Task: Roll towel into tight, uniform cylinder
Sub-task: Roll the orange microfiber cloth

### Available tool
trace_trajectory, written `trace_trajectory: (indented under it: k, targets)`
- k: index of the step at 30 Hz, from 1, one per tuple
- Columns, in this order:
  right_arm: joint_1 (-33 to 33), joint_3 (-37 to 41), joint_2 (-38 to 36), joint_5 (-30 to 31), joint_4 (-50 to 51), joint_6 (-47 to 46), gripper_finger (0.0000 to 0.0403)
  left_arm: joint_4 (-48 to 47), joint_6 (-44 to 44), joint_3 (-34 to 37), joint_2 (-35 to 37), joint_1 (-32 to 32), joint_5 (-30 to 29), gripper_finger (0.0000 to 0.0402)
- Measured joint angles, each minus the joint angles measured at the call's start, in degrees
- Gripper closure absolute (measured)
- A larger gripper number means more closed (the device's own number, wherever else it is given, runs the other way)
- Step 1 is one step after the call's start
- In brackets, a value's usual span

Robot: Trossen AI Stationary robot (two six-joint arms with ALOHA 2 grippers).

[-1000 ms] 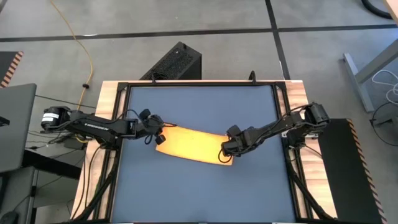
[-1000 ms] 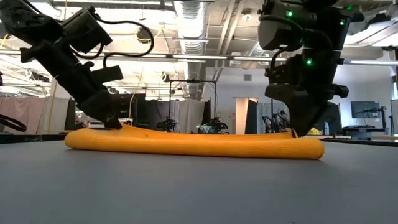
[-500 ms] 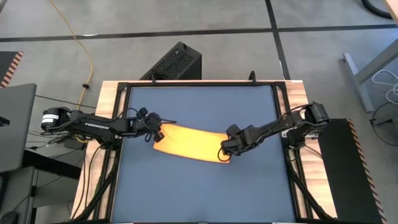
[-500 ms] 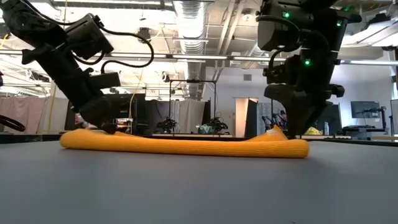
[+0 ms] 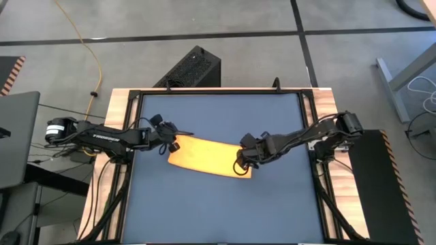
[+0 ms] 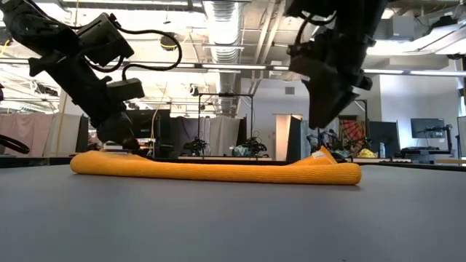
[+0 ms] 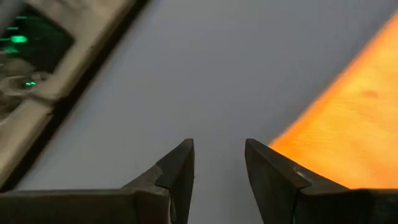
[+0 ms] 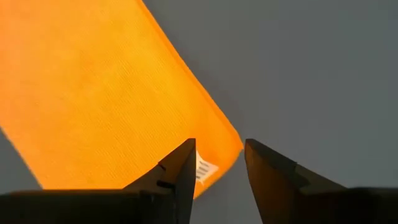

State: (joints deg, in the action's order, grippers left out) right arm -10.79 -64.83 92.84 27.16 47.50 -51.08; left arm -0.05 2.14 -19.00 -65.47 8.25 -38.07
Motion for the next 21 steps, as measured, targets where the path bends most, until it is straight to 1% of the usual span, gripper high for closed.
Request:
trace_trajectory:
  k: [2, 3, 6, 10, 13, 16, 18, 21]
  targets:
    - [0.00, -0.81, 0.00, 0.04, 0.07, 0.94, 0.0241, -0.16, 0.75, 0.00, 0.00, 0.00, -3.05, 0.0268]
    - [0.00, -1.14, 0.00, 0.03, 0.12, 1.53, 0.0241, -0.21, 0.80, 0.00, 0.02, 0.02, -3.49, 0.0268]
    - [0.00, -2.04, 0.00, 0.04, -0.84, 3.55, 0.0241, -0.22, 0.70, 0.00, 0.02, 0.11, -2.56, 0.0268]
    - [0.06, -2.06, 0.02, -0.27, -4.08, 6.83, 0.0241, 0.07, 2.30, 0.00, 1.46, 0.09, 0.83, 0.0268]
    - [0.84, -1.28, 0.02, -3.99, -8.06, 9.81, 0.0243, 0.10, 3.60, 0.00, 5.83, -0.17, 4.70, 0.0268]
    - [1.89, 0.18, 0.09, -7.46, -10.71, 12.07, 0.0257, -0.59, 5.51, 0.00, 12.32, -1.14, 9.15, 0.0268]
    - [2.70, 1.01, 0.20, -8.16, -12.43, 13.47, 0.0278, -0.75, 6.22, 0.00, 16.51, -2.10, 13.66, 0.0269]
    - [4.36, 2.99, 0.23, -9.69, -14.83, 15.60, 0.0328, 1.31, 9.35, 0.78, 20.23, -3.99, 22.00, 0.0269]
